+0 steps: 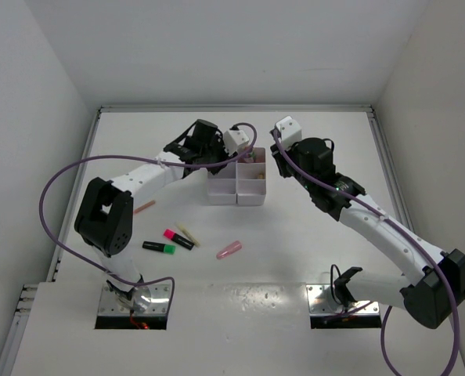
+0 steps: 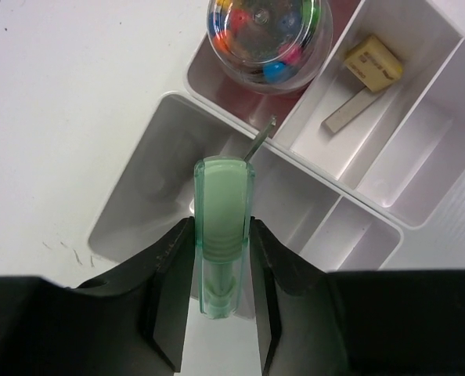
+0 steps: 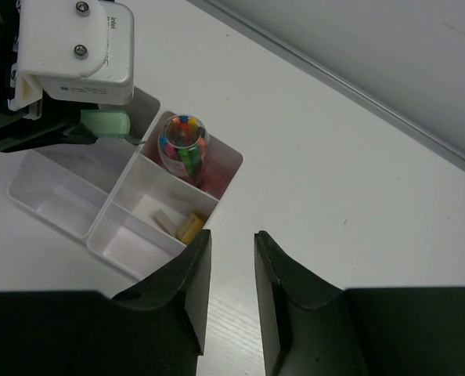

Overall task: Sort the stationery into containers
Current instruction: Place the stationery in the storage box, then pick up the stationery from the center of the board.

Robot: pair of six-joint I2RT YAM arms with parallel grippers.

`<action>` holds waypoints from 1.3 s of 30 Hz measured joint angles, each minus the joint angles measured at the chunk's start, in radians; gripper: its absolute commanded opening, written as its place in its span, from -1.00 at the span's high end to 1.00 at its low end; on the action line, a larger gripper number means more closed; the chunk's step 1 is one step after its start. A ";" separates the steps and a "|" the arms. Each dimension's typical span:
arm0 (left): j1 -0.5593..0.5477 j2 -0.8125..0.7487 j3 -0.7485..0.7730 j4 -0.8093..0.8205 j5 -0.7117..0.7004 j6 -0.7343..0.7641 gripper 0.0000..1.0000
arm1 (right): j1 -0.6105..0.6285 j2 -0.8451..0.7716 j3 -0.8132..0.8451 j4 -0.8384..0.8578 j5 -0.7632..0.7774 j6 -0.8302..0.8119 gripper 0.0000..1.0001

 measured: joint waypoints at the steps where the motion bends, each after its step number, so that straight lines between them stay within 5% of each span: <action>1: 0.000 0.000 0.000 0.000 0.000 -0.001 0.23 | 0.000 0.000 0.000 0.000 0.000 0.000 0.41; 4: 0.000 0.000 0.000 0.002 0.000 -0.002 0.04 | 0.000 0.000 0.000 0.000 0.000 0.000 0.41; 11: 0.000 0.000 0.000 0.003 0.000 -0.007 0.04 | 0.000 0.000 0.000 0.000 0.000 0.000 0.41; 14: 0.000 0.000 0.000 0.003 0.000 -0.012 0.21 | 0.000 0.000 0.000 0.000 0.000 0.000 0.41; 15: 0.000 0.000 0.000 0.003 0.000 -0.017 0.52 | 0.000 0.000 0.000 0.000 0.000 0.000 0.41; 18: 0.000 -0.008 0.000 0.002 0.003 -0.054 1.00 | 0.000 0.000 0.000 0.001 0.000 0.000 -0.11; 20: -0.001 -0.039 -0.002 -0.007 -0.010 -0.097 1.00 | 0.000 0.000 0.000 0.001 0.000 -0.005 -0.64; 21: -0.002 -0.065 -0.003 -0.010 -0.021 -0.136 1.00 | 0.000 0.000 0.000 0.002 -0.001 -0.011 -0.65; 22: -0.002 -0.094 -0.006 -0.009 -0.032 -0.174 1.00 | 0.000 0.000 0.000 0.001 -0.008 -0.021 -0.48; 23: -0.002 -0.137 -0.015 -0.006 -0.041 -0.234 0.84 | 0.000 0.000 0.000 0.000 -0.020 -0.033 -0.08; 24: -0.004 -0.180 -0.021 -0.015 -0.041 -0.284 0.57 | -0.001 0.000 0.000 -0.004 -0.034 -0.050 0.99; 26: -0.011 -0.261 -0.029 -0.037 -0.015 -0.364 -0.19 | -0.002 -0.001 0.000 -0.021 -0.077 -0.065 1.00; 27: -0.020 -0.296 -0.039 -0.044 0.013 -0.394 -0.33 | -0.003 -0.002 -0.001 -0.033 -0.113 -0.087 0.82; 28: -0.033 -0.320 -0.051 -0.056 0.037 -0.412 -0.39 | -0.005 -0.006 -0.003 -0.049 -0.164 -0.111 0.44; 30: -0.087 -0.351 -0.085 -0.103 0.079 -0.437 -0.42 | -0.006 -0.016 -0.011 -0.093 -0.264 -0.161 -0.62; 33: -0.196 -0.305 -0.120 -0.200 0.123 -0.438 -0.36 | -0.006 -0.019 -0.013 -0.174 -0.400 -0.251 -0.77; 34: -0.238 -0.267 -0.132 -0.226 0.131 -0.438 -0.28 | -0.006 -0.019 -0.013 -0.203 -0.441 -0.281 -0.59; 36: -0.297 -0.184 -0.146 -0.265 0.130 -0.447 0.01 | -0.006 -0.019 -0.013 -0.258 -0.499 -0.335 0.18; 37: -0.327 -0.140 -0.146 -0.283 0.126 -0.452 0.16 | -0.008 -0.019 -0.013 -0.288 -0.520 -0.356 0.93; 39: -0.350 -0.078 -0.139 -0.281 0.109 -0.468 0.25 | -0.018 -0.021 -0.026 -0.407 -0.519 -0.383 1.00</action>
